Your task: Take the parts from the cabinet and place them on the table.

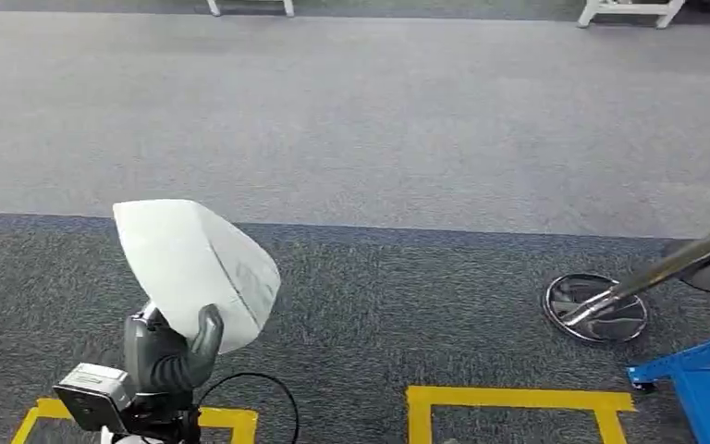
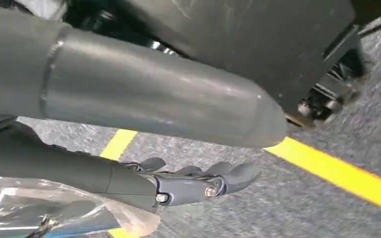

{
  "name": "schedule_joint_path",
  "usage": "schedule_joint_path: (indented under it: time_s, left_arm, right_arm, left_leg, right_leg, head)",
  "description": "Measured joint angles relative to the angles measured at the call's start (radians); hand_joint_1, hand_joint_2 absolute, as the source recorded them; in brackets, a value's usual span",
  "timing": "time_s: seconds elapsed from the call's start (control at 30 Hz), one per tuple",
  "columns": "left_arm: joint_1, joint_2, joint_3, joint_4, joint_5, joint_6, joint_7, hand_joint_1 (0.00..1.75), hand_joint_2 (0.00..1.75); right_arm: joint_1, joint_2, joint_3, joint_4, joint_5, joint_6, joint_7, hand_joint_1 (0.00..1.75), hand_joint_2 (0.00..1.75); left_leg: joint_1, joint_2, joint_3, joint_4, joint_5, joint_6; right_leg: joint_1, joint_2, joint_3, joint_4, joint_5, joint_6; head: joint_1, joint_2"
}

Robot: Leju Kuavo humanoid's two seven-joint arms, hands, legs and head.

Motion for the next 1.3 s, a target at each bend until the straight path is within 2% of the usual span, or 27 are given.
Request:
schedule_joint_path:
  time_s: [0.03,0.07,0.1,0.13,0.2,0.27,0.3,0.33,0.43,0.47,0.5,0.53,0.6,0.63,0.7,0.77,0.8,0.83,0.93,0.97,1.03,1.1,1.13,1.2,1.23,1.27,1.3]
  left_arm:
    - [0.0,0.0,-0.001,0.0,0.0,0.0,0.0,1.75,1.75]
    - [0.0,0.0,-0.002,0.001,0.0,0.0,0.001,1.75,1.75]
    - [0.001,0.0,-0.002,0.002,0.002,-0.002,0.002,1.75,1.75]
    - [0.001,0.0,-0.002,0.005,0.003,-0.003,0.006,1.75,1.75]
    - [0.001,0.0,-0.003,0.008,0.003,-0.006,0.009,1.75,1.75]
    - [0.0,0.0,-0.004,0.008,0.004,-0.006,0.009,1.75,1.75]
    - [0.0,0.0,-0.005,0.01,0.006,-0.006,0.009,1.75,1.75]
    - [-0.002,0.0,-0.006,0.011,0.007,-0.007,0.009,1.75,1.75]
    - [-0.001,0.0,-0.008,0.012,0.016,-0.008,0.008,1.75,1.75]
    - [0.0,0.001,-0.008,0.012,0.024,-0.01,0.006,1.75,1.75]
    - [-0.001,0.001,-0.008,0.013,0.028,-0.013,0.004,1.75,1.75]
    - [-0.005,0.001,-0.008,0.013,0.034,-0.016,0.003,1.75,1.75]
    - [-0.006,0.001,-0.009,0.013,0.037,-0.018,0.0,1.75,1.75]
    - [-0.006,0.002,-0.009,0.013,0.042,-0.017,0.0,1.75,1.75]
    - [-0.005,0.002,-0.008,0.014,0.043,-0.007,0.0,1.75,1.75]
    - [-0.003,0.003,-0.007,0.013,0.043,0.015,-0.001,1.75,1.75]
    - [0.0,0.004,-0.005,0.01,0.044,0.025,-0.002,1.75,1.75]
    - [0.003,0.005,-0.003,0.008,0.049,0.031,-0.003,1.75,1.75]
    - [0.03,0.01,0.011,-0.003,0.074,0.047,-0.003,1.75,1.75]
    - [0.036,0.011,0.019,-0.006,0.081,0.047,-0.003,1.75,1.75]
    - [0.039,0.012,0.029,-0.008,0.087,0.045,-0.005,1.75,1.75]
    - [0.039,0.013,0.033,-0.008,0.085,0.04,-0.005,1.75,1.75]
    - [0.04,0.015,0.035,-0.008,0.084,0.04,-0.005,1.75,1.75]
    - [0.039,0.018,0.04,-0.008,0.079,0.036,-0.005,1.75,1.75]
    - [0.039,0.018,0.042,-0.008,0.076,0.035,-0.004,1.75,1.75]
    - [0.039,0.017,0.043,-0.008,0.076,0.035,-0.003,1.75,1.75]
    - [0.037,0.017,0.044,-0.008,0.075,0.035,-0.003,1.75,1.75]
  right_arm:
    - [0.001,0.0,0.0,0.0,0.002,0.0,0.0,0.0,0.0]
    - [0.002,0.0,-0.002,0.0,0.002,0.0,0.0,0.0,0.0]
    - [0.003,0.0,-0.002,0.0,0.002,0.0,0.0,0.0,0.0]
    - [0.005,0.0,-0.003,0.0,0.001,0.002,0.0,0.0,0.0]
    - [0.007,0.0,-0.003,0.0,-0.001,0.005,0.001,0.0,0.0]
    - [0.005,-0.002,-0.004,0.0,-0.001,0.008,0.002,0.0,0.0]
    - [0.005,-0.003,-0.004,0.001,-0.001,0.01,0.004,0.0,0.0]
    - [0.004,-0.003,-0.004,0.001,0.0,0.011,0.003,0.0,0.0]
    - [0.005,-0.003,-0.006,0.001,0.002,0.011,0.004,0.0,0.0]
    - [0.004,-0.003,-0.006,0.001,0.002,0.011,0.003,0.0,0.0]
    - [0.003,-0.003,-0.008,0.001,0.003,0.011,0.003,0.0,0.0]
    - [0.003,-0.003,-0.01,0.001,0.005,0.011,0.004,0.0,0.0]
    - [0.008,-0.004,-0.01,0.001,0.009,0.011,0.011,0.0,0.0]
    - [0.009,-0.005,-0.01,0.001,0.012,0.011,0.015,0.0,0.0]
    - [0.006,-0.005,-0.01,0.001,0.025,0.015,0.019,0.0,0.0]
    - [0.002,-0.005,-0.01,0.001,0.045,0.019,0.023,0.0,0.0]
    - [0.002,-0.005,-0.008,0.001,0.057,0.02,0.027,0.0,0.0]
    - [0.003,-0.005,-0.006,0.001,0.065,0.02,0.028,0.0,0.0]
    - [-0.006,-0.004,0.0,0.0,0.079,0.017,0.025,0.0,0.0]
    - [-0.008,-0.004,0.001,0.0,0.08,0.016,0.022,0.0,0.0]
    - [-0.012,-0.004,0.001,0.0,0.083,0.015,0.018,0.0,0.0]
    - [-0.011,-0.004,0.001,0.0,0.084,0.019,0.019,0.0,0.0]
    - [-0.01,-0.004,0.001,0.0,0.087,0.023,0.021,0.0,0.0]
    - [-0.007,-0.004,0.002,0.0,0.095,0.032,0.033,0.0,0.0]
    - [-0.007,-0.005,0.002,0.0,0.095,0.033,0.035,0.0,0.0]
    - [-0.008,-0.005,0.002,0.0,0.095,0.033,0.036,0.0,0.0]
    - [-0.009,-0.005,0.002,0.0,0.095,0.033,0.036,0.0,0.0]
  left_leg:
    - [0.001,-0.013,-0.001,0.0,-0.001,0.002]
    - [0.001,-0.026,-0.001,0.0,-0.001,0.005]
    - [0.0,-0.04,-0.001,0.001,-0.001,0.005]
    - [0.0,-0.059,-0.001,0.002,-0.001,0.005]
    - [0.001,-0.093,0.002,0.003,-0.002,0.004]
    - [0.003,-0.121,0.004,0.009,-0.006,-0.002]
    - [0.001,-0.13,0.001,0.011,-0.008,-0.009]
    - [0.002,-0.141,-0.006,0.021,-0.01,-0.013]
    - [0.011,-0.172,-0.012,0.012,-0.001,-0.032]
    - [0.011,-0.162,-0.014,0.021,-0.009,-0.034]
    - [0.004,-0.102,-0.027,0.052,-0.031,-0.039]
    - [0.005,-0.069,-0.055,0.112,-0.066,-0.044]
    - [0.009,-0.044,-0.128,0.269,-0.132,-0.05]
    - [0.011,-0.041,-0.15,0.316,-0.143,-0.053]
    - [0.015,-0.035,-0.125,0.263,-0.09,-0.055]
    - [0.015,-0.003,-0.037,0.089,-0.002,-0.049]
    - [0.007,0.05,-0.008,0.035,-0.003,-0.045]
    - [-0.004,0.055,-0.004,0.017,-0.01,-0.037]
    - [-0.008,0.024,-0.011,0.02,-0.013,-0.022]
    - [0.0,0.011,-0.002,0.008,-0.006,-0.013]
    - [0.005,-0.009,-0.002,0.004,-0.003,-0.003]
    - [0.006,-0.035,-0.002,0.005,-0.006,0.003]
    - [0.005,-0.05,-0.001,0.005,-0.006,0.004]
    - [0.005,-0.081,0.001,0.006,-0.006,0.003]
    - [0.006,-0.099,0.004,0.006,-0.007,0.003]
    - [0.007,-0.111,0.006,0.007,-0.009,0.0]
    - [0.008,-0.122,0.006,0.008,-0.011,-0.004]
  right_leg:
    - [0.0,0.033,-0.036,0.073,-0.036,0.001]
    - [0.0,0.047,-0.078,0.156,-0.07,0.002]
    - [0.0,0.052,-0.12,0.228,-0.092,0.002]
    - [0.0,0.053,-0.148,0.264,-0.087,0.003]
    - [0.0,0.056,-0.127,0.179,-0.005,0.002]
    - [-0.006,0.093,-0.057,0.002,0.093,0.0]
    - [-0.01,0.148,-0.045,-0.025,0.075,-0.001]
    - [-0.012,0.15,-0.029,-0.043,0.076,-0.004]
    - [-0.003,0.119,-0.025,-0.042,0.08,-0.019]
    - [-0.01,0.103,-0.021,-0.049,0.084,-0.027]
    - [-0.008,0.092,-0.018,-0.051,0.082,-0.032]
    - [-0.006,0.077,-0.016,-0.051,0.079,-0.037]
    - [-0.002,0.041,-0.012,-0.051,0.074,-0.043]
    - [-0.002,0.026,-0.01,-0.051,0.072,-0.044]
    - [-0.002,-0.003,-0.005,-0.051,0.067,-0.042]
    - [-0.002,-0.027,0.007,-0.051,0.059,-0.037]
    - [0.001,-0.036,0.011,-0.051,0.055,-0.032]
    - [0.007,-0.045,0.009,-0.047,0.048,-0.023]
    - [0.006,-0.081,0.025,-0.056,0.044,-0.009]
    - [0.005,-0.084,0.024,-0.056,0.036,-0.002]
    - [0.0,0.024,-0.014,0.025,-0.012,0.003]
    - [0.0,0.049,-0.1,0.191,-0.081,0.005]
    - [0.001,0.052,-0.138,0.254,-0.094,0.005]
    - [0.001,0.053,-0.144,0.228,-0.043,0.003]
    - [0.0,0.058,-0.112,0.146,0.013,0.002]
    - [-0.002,0.074,-0.073,0.054,0.063,0.0]
    - [-0.006,0.118,-0.043,-0.02,0.087,-0.002]
  head:
    - [0.002,0.0]
    - [0.002,0.0]
    - [0.002,0.0]
    - [0.002,0.0]
    - [0.002,0.0]
    - [0.002,0.0]
    - [0.002,0.0]
    - [0.0,0.0]
    - [0.002,0.0]
    - [0.001,0.0]
    - [-0.006,0.0]
    - [-0.009,0.0]
    - [-0.008,0.0]
    - [-0.008,0.0]
    - [-0.008,0.0]
    - [-0.008,0.0]
    - [-0.008,0.0]
    - [-0.01,0.0]
    - [-0.003,0.0]
    - [-0.004,0.0]
    - [0.008,0.0]
    - [0.01,0.0]
    - [0.01,0.0]
    - [0.01,0.0]
    - [0.009,0.0]
    - [0.01,0.0]
    - [0.01,0.0]
